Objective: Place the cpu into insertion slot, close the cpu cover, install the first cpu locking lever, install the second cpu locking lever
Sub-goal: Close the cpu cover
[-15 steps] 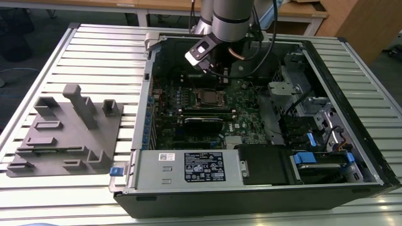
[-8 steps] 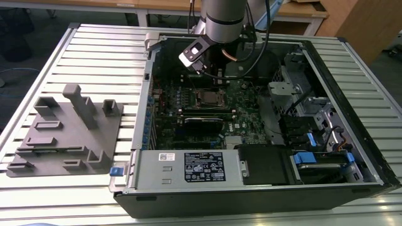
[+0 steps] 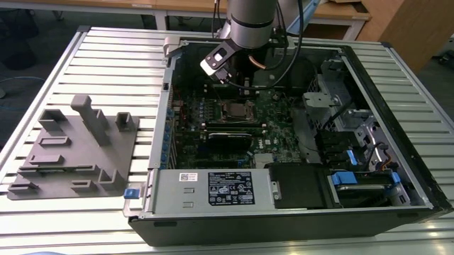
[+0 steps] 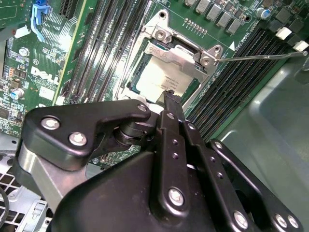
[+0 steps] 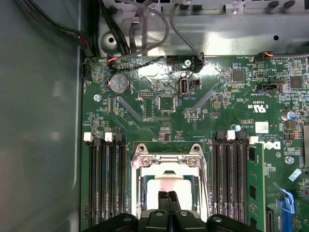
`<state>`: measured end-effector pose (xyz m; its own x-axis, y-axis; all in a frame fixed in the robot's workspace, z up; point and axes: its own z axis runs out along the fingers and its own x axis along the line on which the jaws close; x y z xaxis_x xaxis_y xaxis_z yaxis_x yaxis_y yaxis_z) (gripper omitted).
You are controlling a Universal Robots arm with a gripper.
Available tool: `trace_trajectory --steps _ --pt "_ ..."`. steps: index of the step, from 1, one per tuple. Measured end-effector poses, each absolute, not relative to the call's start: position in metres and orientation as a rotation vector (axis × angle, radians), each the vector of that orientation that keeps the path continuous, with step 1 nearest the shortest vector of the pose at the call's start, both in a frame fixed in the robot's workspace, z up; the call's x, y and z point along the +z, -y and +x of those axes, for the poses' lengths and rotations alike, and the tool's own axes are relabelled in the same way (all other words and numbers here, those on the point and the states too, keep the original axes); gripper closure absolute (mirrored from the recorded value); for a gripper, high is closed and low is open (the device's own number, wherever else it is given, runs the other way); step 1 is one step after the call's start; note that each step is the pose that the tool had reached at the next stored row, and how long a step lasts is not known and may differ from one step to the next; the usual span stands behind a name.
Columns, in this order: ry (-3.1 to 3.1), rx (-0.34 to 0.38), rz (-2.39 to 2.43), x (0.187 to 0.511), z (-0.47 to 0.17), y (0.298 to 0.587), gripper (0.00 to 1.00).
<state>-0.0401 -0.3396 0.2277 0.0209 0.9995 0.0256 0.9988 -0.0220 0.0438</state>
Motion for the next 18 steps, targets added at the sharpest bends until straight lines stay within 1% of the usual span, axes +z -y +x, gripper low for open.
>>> trace_trajectory --steps 18 --pt "-2.187 0.077 2.235 0.2283 -0.0464 0.3396 0.89"
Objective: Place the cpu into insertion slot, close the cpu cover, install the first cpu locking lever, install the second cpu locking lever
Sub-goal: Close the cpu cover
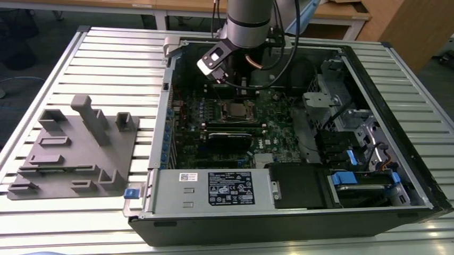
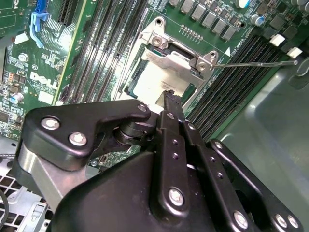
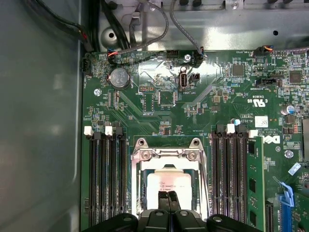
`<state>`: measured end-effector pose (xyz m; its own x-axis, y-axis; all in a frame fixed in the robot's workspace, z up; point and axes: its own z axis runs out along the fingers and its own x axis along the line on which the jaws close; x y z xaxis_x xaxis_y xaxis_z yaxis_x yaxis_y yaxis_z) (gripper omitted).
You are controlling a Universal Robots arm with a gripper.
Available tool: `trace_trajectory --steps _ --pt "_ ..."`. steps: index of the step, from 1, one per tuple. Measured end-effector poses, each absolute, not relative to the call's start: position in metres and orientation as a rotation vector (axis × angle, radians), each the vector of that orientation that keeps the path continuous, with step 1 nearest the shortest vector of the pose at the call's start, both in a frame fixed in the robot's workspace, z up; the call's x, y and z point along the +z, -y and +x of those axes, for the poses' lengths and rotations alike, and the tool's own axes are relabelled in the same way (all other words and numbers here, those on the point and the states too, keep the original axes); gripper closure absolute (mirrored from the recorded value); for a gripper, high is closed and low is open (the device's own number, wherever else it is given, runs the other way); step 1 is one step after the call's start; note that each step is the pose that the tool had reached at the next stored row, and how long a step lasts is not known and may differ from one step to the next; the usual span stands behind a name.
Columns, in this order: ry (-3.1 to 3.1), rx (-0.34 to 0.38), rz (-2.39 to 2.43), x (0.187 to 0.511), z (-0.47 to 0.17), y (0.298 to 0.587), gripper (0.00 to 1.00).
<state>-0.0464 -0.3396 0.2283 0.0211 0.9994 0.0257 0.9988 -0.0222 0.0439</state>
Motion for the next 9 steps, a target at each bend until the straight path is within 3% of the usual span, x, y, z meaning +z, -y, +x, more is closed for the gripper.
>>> trace_trajectory --steps 9 --pt "-2.187 0.077 2.235 0.2283 -0.0511 0.3396 0.89"
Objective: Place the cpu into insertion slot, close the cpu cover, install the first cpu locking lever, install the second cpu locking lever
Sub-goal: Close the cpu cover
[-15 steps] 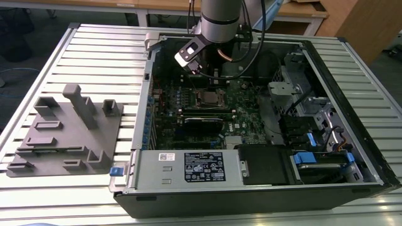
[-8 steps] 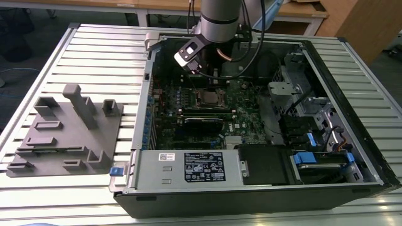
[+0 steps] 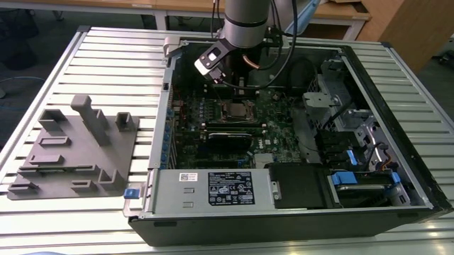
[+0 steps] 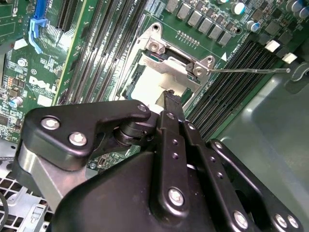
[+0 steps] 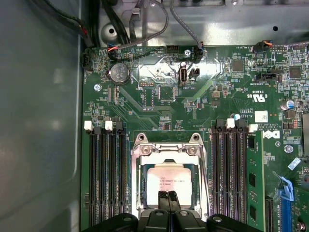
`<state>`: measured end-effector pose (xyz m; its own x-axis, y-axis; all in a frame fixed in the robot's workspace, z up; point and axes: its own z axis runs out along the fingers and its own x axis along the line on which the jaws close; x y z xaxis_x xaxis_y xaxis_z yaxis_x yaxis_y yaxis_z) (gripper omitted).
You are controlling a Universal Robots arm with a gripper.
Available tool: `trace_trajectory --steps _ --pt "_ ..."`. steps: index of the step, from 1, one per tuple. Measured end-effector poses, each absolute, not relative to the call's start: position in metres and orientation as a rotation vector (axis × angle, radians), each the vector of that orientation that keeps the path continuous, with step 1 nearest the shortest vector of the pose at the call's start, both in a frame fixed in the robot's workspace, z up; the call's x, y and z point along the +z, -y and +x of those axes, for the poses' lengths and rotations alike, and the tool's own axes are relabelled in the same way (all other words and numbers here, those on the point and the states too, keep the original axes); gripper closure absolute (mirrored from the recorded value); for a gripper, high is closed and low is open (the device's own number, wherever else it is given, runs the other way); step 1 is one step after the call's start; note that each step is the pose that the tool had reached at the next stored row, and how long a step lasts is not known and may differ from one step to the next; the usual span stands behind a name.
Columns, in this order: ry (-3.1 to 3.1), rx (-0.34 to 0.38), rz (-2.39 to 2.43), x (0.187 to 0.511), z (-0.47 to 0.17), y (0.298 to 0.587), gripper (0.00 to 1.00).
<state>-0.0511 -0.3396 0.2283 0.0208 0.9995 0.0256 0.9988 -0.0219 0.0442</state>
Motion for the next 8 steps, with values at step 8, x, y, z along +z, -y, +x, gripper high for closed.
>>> trace_trajectory --steps 8 --pt "-2.245 0.078 2.178 0.2282 -0.0512 0.3396 0.89"
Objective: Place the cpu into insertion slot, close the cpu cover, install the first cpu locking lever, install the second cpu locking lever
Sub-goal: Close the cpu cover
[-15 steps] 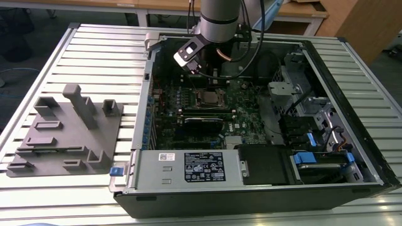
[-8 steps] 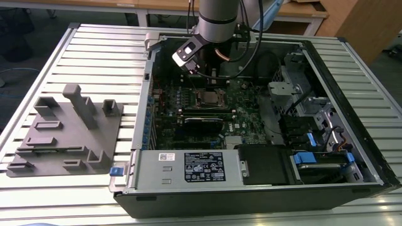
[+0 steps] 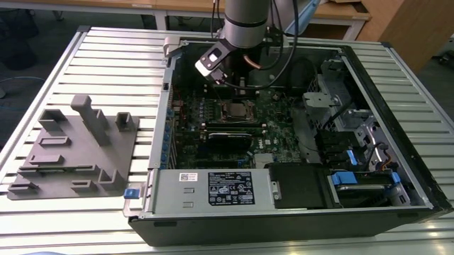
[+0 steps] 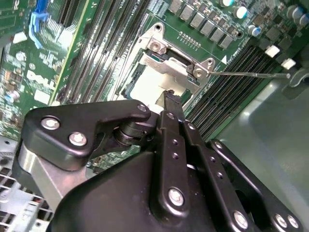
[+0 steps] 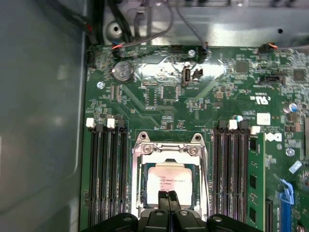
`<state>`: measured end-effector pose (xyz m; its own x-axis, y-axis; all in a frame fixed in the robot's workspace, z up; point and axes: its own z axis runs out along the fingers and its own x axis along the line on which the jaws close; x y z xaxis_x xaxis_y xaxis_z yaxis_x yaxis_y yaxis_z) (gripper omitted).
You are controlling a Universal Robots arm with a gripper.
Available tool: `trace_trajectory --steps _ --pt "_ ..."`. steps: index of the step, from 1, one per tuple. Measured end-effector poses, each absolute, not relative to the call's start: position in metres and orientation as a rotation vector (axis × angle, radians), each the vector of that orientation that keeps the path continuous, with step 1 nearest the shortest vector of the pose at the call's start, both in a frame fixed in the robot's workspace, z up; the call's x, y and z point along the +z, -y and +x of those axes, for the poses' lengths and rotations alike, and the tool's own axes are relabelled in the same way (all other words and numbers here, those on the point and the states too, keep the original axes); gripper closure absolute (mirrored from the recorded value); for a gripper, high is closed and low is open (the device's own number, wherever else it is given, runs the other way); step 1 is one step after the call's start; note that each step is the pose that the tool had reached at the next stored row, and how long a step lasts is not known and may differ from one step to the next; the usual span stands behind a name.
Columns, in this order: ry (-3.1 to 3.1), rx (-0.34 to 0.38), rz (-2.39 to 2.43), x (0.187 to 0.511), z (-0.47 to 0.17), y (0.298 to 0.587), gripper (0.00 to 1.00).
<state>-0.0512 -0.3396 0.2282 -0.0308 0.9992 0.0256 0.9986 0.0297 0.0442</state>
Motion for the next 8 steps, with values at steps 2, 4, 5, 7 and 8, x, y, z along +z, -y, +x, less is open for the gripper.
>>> trace_trajectory --steps 2,4,5,7,8 --pt "-2.286 0.078 2.137 0.2281 -0.0512 0.3396 0.89" --pt "-2.325 0.078 2.096 0.2279 -0.0511 0.3396 0.89" --pt "-2.344 0.078 2.075 0.2279 -0.0511 0.3396 0.89" --pt "-2.382 0.079 2.033 0.2277 -0.0511 0.3396 0.89" --pt "-2.401 0.079 2.010 0.2276 -0.0511 0.3396 0.89"
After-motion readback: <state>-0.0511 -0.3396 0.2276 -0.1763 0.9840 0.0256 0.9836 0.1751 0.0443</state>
